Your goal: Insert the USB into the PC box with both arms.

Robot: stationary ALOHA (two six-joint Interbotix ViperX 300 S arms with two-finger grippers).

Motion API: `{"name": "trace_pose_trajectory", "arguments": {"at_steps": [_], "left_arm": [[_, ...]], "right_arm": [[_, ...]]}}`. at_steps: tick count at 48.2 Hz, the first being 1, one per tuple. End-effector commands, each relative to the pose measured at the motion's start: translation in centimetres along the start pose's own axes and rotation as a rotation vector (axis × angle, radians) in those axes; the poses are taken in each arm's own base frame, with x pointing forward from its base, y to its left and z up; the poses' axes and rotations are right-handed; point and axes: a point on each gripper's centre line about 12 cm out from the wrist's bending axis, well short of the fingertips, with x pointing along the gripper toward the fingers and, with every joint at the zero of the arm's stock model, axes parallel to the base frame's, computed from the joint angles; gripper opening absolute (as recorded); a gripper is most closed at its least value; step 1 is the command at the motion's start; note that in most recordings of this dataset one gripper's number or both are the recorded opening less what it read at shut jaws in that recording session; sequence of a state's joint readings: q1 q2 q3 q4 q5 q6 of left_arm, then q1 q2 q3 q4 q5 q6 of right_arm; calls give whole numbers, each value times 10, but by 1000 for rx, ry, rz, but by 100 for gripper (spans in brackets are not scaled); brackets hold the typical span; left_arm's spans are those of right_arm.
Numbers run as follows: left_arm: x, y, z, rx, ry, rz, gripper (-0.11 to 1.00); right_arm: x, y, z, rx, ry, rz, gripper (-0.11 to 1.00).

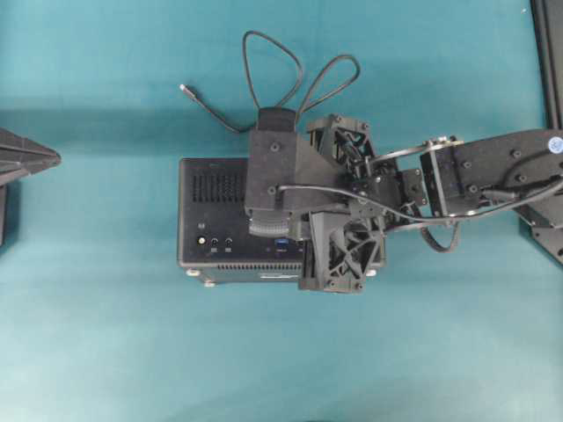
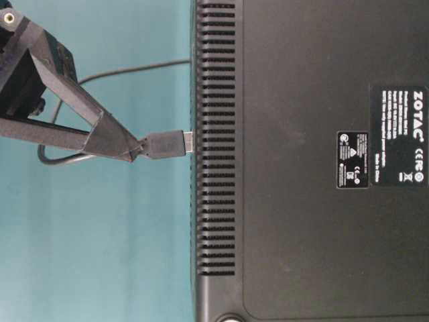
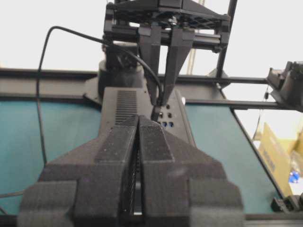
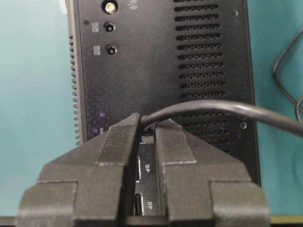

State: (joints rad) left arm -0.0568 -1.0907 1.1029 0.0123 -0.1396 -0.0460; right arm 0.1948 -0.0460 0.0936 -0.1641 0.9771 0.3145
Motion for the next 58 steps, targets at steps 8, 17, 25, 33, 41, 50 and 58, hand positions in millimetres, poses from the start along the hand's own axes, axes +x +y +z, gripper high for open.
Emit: {"name": "trace_pose_trajectory", "arguments": {"at_steps": [8, 17, 25, 33, 41, 50, 58], "left_arm": [[1, -1, 5, 1, -12, -4, 0], [1, -1, 5, 1, -12, -4, 0], [1, -1, 6, 1, -15, -3, 0], [1, -1, 6, 1, -14, -2, 0], [1, -1, 6, 0, -14, -2, 0], [1, -1, 7, 0, -17, -3, 0], [2, -1, 7, 0, -18, -3, 0]], "right_arm": [[2, -7, -6, 15, 18, -16, 9], [5, -14, -9, 19, 24, -30, 9], [6, 1, -9, 12, 9, 9, 9], [7, 12, -12, 14, 15, 39, 9], [7, 13, -12, 19, 17, 40, 9], [9, -2, -9, 30, 9, 6, 9], [12, -16, -7, 46, 12, -21, 9]]}}
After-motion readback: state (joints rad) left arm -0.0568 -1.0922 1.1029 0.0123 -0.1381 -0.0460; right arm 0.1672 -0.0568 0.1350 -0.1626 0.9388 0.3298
